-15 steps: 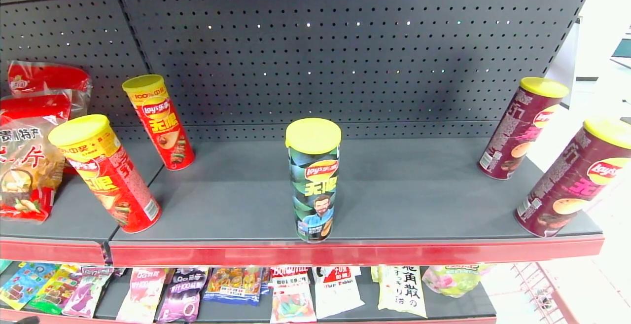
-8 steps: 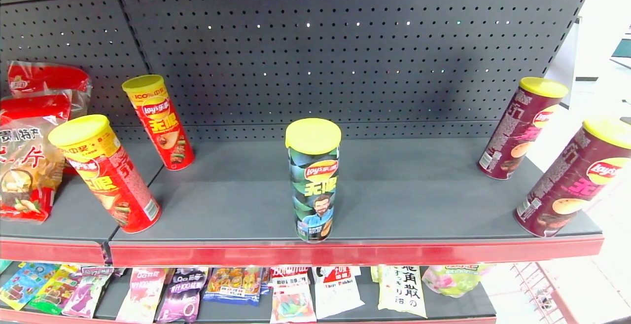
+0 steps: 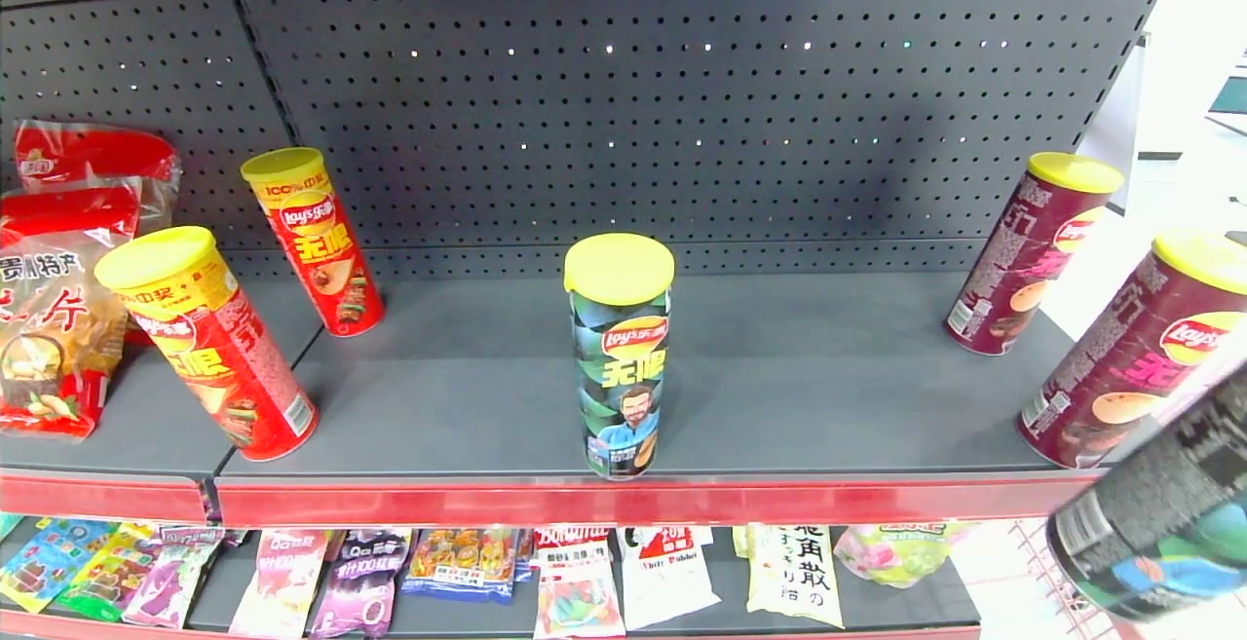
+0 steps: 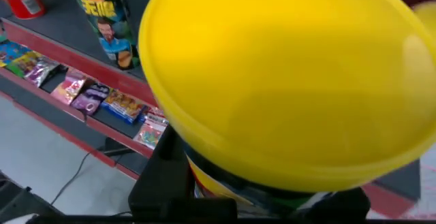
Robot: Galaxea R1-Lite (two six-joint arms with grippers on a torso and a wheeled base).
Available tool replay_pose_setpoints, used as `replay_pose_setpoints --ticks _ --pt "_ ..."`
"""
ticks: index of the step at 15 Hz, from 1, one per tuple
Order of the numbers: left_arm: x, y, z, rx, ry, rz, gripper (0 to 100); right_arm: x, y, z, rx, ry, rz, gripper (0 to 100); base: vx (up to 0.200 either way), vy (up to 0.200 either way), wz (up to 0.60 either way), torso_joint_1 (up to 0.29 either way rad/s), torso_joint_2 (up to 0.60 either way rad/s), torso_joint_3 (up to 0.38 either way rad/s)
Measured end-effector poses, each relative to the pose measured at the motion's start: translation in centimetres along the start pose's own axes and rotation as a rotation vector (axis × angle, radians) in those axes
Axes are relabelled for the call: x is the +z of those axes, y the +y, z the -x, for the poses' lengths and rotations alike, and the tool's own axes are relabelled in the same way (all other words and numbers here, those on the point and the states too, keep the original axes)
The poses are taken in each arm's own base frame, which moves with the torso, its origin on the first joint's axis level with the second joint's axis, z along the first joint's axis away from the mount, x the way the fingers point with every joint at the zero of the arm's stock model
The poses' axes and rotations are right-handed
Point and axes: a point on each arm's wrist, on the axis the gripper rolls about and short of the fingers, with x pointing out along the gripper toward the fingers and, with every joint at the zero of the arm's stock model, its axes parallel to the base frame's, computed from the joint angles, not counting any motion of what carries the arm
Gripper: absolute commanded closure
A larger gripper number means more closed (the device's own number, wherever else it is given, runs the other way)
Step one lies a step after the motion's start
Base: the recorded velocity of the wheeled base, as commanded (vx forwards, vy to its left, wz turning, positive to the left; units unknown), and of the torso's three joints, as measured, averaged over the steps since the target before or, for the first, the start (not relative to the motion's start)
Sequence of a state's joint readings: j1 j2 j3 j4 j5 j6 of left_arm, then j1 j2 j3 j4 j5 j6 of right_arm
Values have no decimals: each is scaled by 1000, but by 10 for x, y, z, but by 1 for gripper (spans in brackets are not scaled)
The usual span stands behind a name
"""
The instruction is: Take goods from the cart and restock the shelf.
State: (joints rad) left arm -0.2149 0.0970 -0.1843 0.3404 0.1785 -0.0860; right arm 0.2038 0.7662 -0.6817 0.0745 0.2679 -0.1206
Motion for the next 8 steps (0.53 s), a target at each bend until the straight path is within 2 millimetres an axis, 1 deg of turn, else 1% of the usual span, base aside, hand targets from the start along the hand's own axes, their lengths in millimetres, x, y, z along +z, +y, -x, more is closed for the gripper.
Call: replay_pose_setpoints --ticks 1,3,8 --pt "0 0 0 -5 0 1 0 9 -4 -16 20 -1 3 100 0 0 0 0 0 0" --pt "-1 -1 0 -27 3 1 0 23 -12 -61 64 5 8 100 0 0 0 0 0 0" --pt "-1 -1 0 -29 3 2 0 42 -17 -172 144 13 19 100 0 0 0 0 0 0"
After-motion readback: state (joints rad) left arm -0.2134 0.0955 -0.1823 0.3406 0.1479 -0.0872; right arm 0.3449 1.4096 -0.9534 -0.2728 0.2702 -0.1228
